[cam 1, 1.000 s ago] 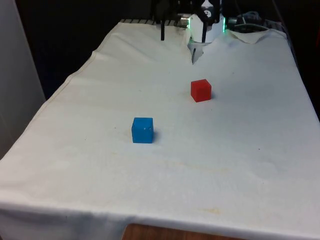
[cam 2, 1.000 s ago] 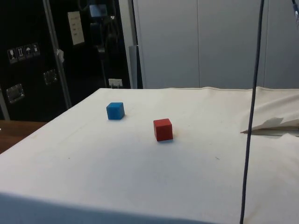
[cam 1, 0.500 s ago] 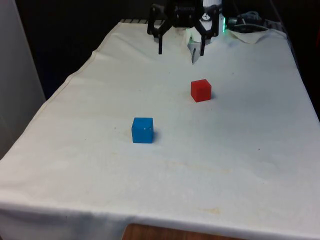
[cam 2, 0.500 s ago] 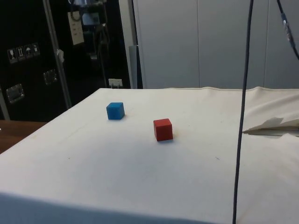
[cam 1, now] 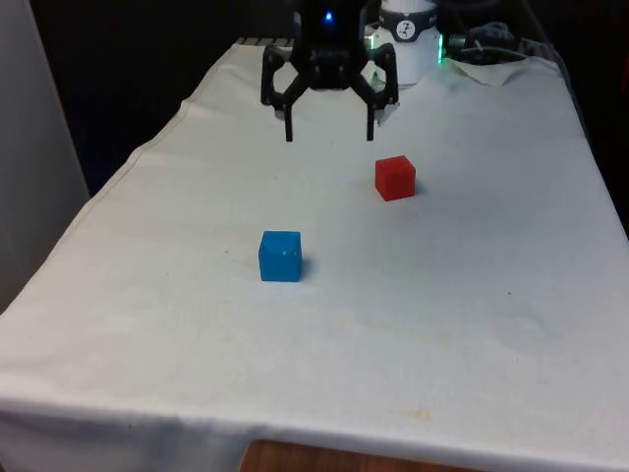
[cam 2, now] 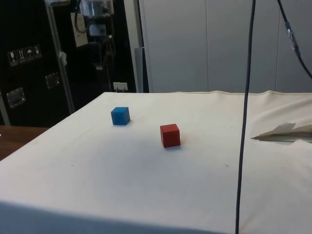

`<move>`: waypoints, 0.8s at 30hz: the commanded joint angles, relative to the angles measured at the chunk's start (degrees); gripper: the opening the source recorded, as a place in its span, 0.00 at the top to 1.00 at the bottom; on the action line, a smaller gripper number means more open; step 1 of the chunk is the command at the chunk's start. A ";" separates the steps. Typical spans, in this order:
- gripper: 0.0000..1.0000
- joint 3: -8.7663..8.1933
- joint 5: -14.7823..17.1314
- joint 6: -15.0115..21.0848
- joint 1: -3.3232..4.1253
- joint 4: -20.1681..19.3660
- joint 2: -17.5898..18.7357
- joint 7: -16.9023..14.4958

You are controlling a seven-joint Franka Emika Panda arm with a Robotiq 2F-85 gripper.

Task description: Stack the two cubes.

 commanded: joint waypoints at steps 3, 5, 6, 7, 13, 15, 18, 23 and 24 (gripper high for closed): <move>0.00 -0.23 2.46 1.49 -0.80 -0.29 0.69 -2.41; 0.00 -0.63 3.61 1.95 -1.03 -0.29 1.15 -3.55; 0.00 -1.09 2.86 1.09 -0.46 -0.06 1.03 -2.86; 0.00 -1.09 4.76 2.35 -1.15 -0.29 1.55 -4.64; 0.00 -2.29 8.14 3.50 -1.43 -0.17 2.92 -7.85; 0.00 -2.92 8.14 3.15 -0.97 -0.23 2.98 -7.91; 0.00 -2.98 10.03 3.90 -1.49 0.97 4.81 -9.51; 0.00 -3.21 10.03 2.58 -1.60 4.87 8.42 -9.63; 0.00 -3.38 9.85 3.61 -1.26 3.50 7.22 -9.45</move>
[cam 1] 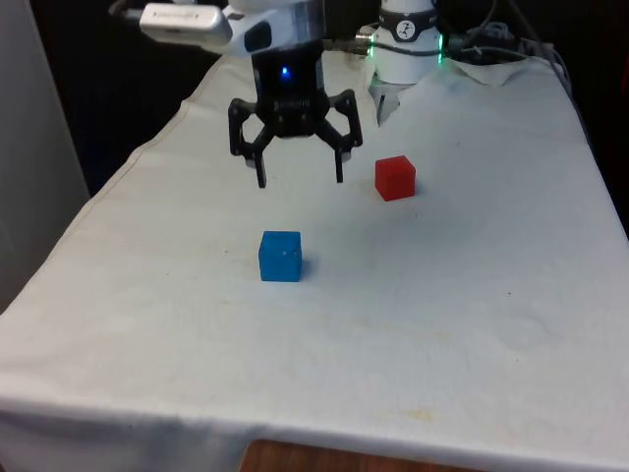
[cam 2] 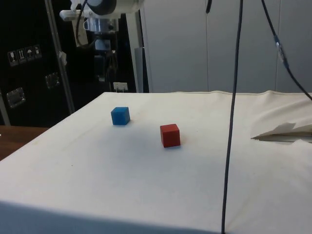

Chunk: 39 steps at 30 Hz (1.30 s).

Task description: Stack the two cubes.

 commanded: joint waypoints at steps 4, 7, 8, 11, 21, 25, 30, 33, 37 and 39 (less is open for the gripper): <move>0.00 0.00 0.11 -2.52 -0.52 4.30 3.67 -0.23; 0.00 -0.46 0.00 -2.81 -0.34 5.90 4.98 -0.06; 0.00 -0.57 -0.17 -4.70 -0.52 7.33 5.90 -0.11; 0.00 -1.38 -0.11 -6.70 -0.63 9.51 7.56 -0.29; 0.00 -2.81 0.17 -8.31 -0.97 10.60 9.57 -0.11; 0.00 -3.09 0.40 -7.96 -1.09 10.66 10.26 0.06; 0.00 -3.32 0.69 -7.16 -1.09 10.60 11.00 0.34; 0.00 -3.38 0.80 -6.93 -1.03 10.54 11.17 0.40; 0.00 -3.32 1.09 -6.25 -0.92 10.54 11.75 0.63; 0.00 -3.27 1.38 -5.84 -0.86 10.54 12.03 0.74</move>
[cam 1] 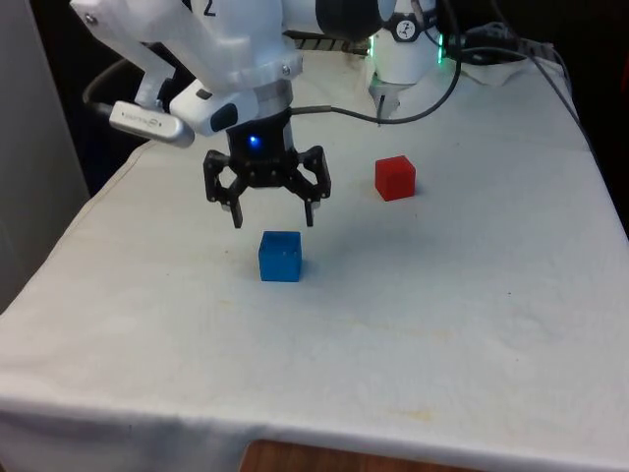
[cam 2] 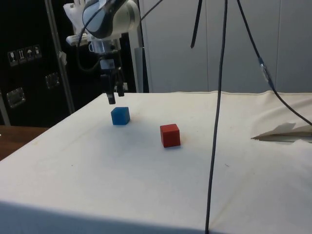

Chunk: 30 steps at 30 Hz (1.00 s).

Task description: Stack the two cubes.

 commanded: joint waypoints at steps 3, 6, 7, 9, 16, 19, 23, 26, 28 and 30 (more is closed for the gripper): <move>0.00 0.23 0.52 0.74 0.00 0.23 0.69 0.40; 0.00 0.34 1.15 1.49 -0.11 0.23 1.43 0.46; 0.00 0.34 1.38 1.60 -0.11 0.23 1.66 0.46; 0.00 0.34 1.72 2.01 -0.06 0.17 2.01 0.40; 0.00 0.40 2.81 3.15 -0.11 0.11 3.21 0.17; 0.00 0.46 3.27 3.61 -0.11 0.11 3.67 0.06; 0.00 0.52 4.13 4.13 -0.17 0.17 4.35 -0.17; 0.00 0.52 5.16 4.64 -0.17 0.17 5.04 -0.57; 0.00 0.17 4.87 4.24 0.11 0.00 4.81 -0.34; 0.00 0.57 5.79 5.04 -0.17 0.17 5.56 -0.74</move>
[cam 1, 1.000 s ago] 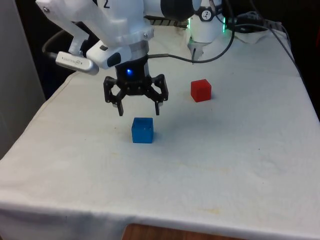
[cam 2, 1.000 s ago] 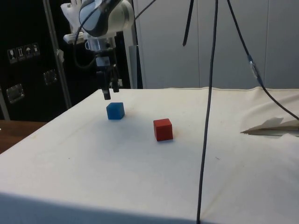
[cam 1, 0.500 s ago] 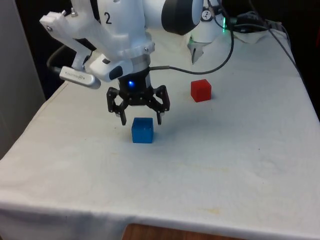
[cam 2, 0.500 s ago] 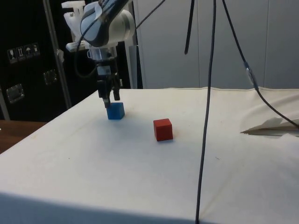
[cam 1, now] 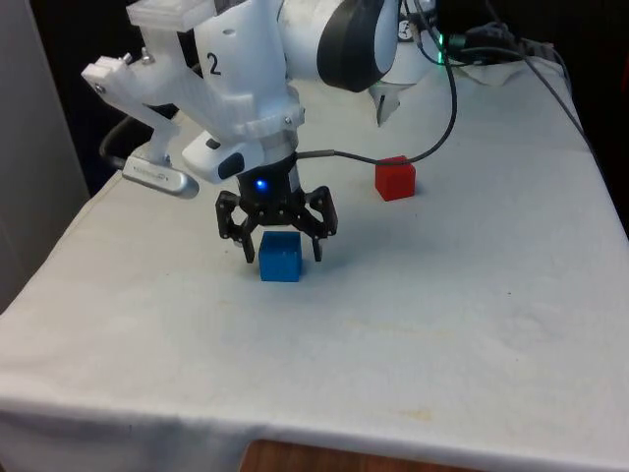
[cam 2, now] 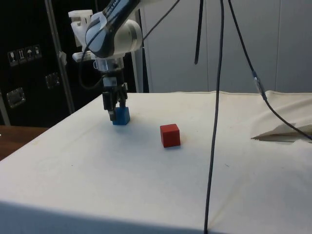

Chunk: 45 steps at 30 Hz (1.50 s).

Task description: Stack the two cubes.

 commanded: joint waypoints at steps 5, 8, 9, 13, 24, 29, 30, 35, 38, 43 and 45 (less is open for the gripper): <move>0.11 0.34 1.20 0.69 -0.23 0.34 0.92 -0.52; 0.31 0.34 1.26 0.74 -0.23 0.34 0.97 -0.52; 0.42 0.34 1.32 0.74 -0.23 0.34 1.03 -0.52; 0.97 0.34 1.38 0.80 -0.29 0.40 1.09 -0.52; 0.98 -0.11 1.03 -0.23 -0.17 0.17 -0.11 -0.46; 0.98 -0.86 0.92 -1.66 0.06 0.00 -1.60 -0.46; 0.98 -1.03 0.86 -2.06 0.06 0.00 -2.01 -0.52; 0.98 -1.26 0.97 -2.86 0.00 0.11 -2.69 -0.52; 0.98 -2.01 0.57 -4.58 0.11 -0.23 -4.70 -0.69; 0.98 -2.58 0.40 -6.36 0.17 -0.23 -6.30 -0.74; 0.98 -2.52 0.69 -6.30 0.00 0.06 -6.02 -0.80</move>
